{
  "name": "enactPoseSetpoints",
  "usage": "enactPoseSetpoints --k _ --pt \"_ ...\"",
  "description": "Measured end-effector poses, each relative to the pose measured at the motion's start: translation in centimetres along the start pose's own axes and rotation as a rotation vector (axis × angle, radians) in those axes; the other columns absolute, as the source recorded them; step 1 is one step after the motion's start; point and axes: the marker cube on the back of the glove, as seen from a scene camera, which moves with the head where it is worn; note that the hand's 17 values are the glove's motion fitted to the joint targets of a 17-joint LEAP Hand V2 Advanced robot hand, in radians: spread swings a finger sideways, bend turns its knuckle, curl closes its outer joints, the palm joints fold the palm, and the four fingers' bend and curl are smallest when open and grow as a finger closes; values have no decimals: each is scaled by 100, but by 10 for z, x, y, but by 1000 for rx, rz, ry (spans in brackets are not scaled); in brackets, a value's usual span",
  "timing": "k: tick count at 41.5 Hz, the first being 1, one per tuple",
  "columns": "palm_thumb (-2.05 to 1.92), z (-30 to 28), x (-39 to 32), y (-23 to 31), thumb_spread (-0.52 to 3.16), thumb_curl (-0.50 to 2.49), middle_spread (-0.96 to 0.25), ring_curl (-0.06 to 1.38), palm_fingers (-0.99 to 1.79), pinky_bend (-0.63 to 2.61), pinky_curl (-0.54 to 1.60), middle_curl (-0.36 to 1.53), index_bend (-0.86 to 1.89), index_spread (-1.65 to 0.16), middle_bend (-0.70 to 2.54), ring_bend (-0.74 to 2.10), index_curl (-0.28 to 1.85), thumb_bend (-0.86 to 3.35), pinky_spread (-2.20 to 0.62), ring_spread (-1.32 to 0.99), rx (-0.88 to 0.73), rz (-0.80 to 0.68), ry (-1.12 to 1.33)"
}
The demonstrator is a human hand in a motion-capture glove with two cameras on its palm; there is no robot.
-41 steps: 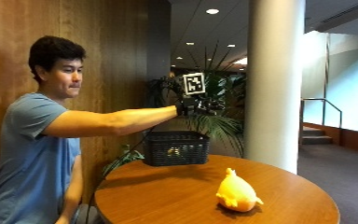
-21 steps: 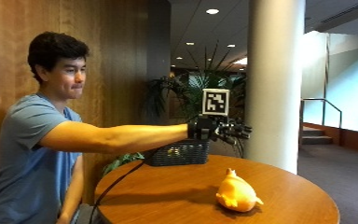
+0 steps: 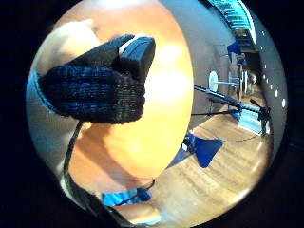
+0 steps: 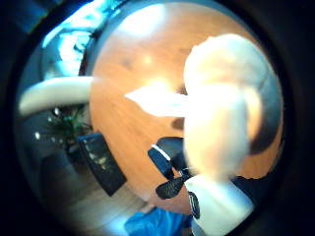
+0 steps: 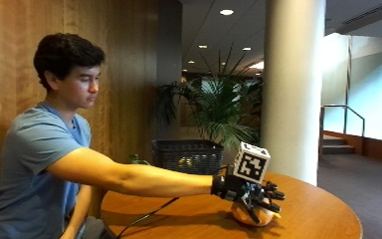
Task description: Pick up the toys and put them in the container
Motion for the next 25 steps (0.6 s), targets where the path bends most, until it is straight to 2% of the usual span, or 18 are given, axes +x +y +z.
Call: enactPoseSetpoints --k 5,9,12,15,17,18,19,21,23,25 --pt "3 21 -14 -6 104 29 5 25 -36 152 37 23 1 -27 6 28 11 -1 8 10 -24 -92 -99" --pt "11 25 -20 -7 106 31 5 26 -34 159 39 20 1 -27 6 29 10 2 5 10 -20 -95 -115" --pt "21 25 -22 -5 111 32 5 28 -29 160 39 18 2 -28 5 38 9 7 3 10 -10 -99 -119" --pt "33 23 -25 -3 117 35 4 33 -18 155 38 18 2 -29 8 59 8 13 1 9 9 -91 -130" --pt "40 22 -27 0 122 37 3 39 6 147 36 19 6 -30 16 80 8 17 -5 6 29 -86 -132" --pt "41 21 -28 1 123 37 3 39 5 147 36 19 6 -30 16 83 7 18 -6 5 43 -82 -136" --pt "44 20 -29 2 126 38 2 41 21 148 36 19 10 -32 18 91 8 20 -12 1 58 -77 -142" --pt "50 17 -31 5 131 40 0 41 46 146 33 20 16 -32 20 98 8 24 -22 -8 92 -70 -147" --pt "54 12 -31 9 134 41 -2 42 53 145 32 21 18 -32 21 101 10 27 -26 -13 120 -60 -156" --pt "64 3 -31 14 128 46 -7 45 72 138 32 23 27 -32 28 105 12 31 -29 -20 138 -38 -182"
